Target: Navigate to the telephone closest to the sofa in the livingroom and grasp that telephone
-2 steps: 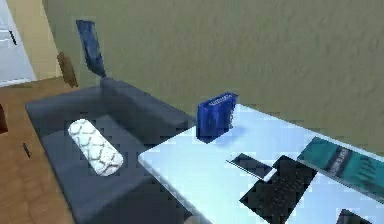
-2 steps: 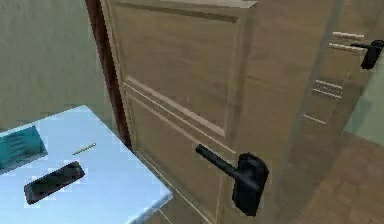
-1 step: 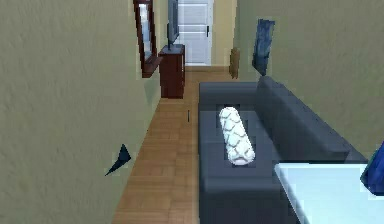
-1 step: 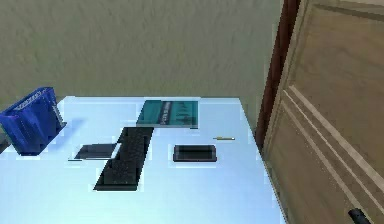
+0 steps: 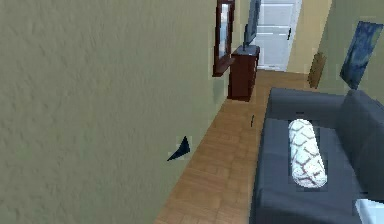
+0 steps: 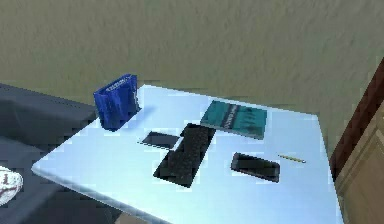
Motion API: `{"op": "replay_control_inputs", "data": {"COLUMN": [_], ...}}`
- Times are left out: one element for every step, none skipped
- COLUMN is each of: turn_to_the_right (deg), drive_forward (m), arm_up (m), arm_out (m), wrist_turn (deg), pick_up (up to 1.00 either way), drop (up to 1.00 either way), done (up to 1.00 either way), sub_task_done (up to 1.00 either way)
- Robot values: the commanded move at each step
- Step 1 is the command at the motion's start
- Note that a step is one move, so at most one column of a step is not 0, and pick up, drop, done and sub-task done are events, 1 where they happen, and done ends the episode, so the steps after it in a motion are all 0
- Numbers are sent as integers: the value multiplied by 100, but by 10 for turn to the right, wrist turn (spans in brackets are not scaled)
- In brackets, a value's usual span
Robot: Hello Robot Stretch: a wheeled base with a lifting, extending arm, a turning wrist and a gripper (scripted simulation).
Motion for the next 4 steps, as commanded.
{"op": "replay_control_inputs", "data": {"turn_to_the_right": [0,0,0,0], "drive_forward": [0,0,0,0], "arm_up": [50,38,0,0], "arm_out": [0,0,22,0], "wrist_turn": [0,0,0,450], "pick_up": [0,0,0,0], "drop": [0,0,0,0], "done": [0,0,0,0], "sub_task_done": [0,0,0,0]}}
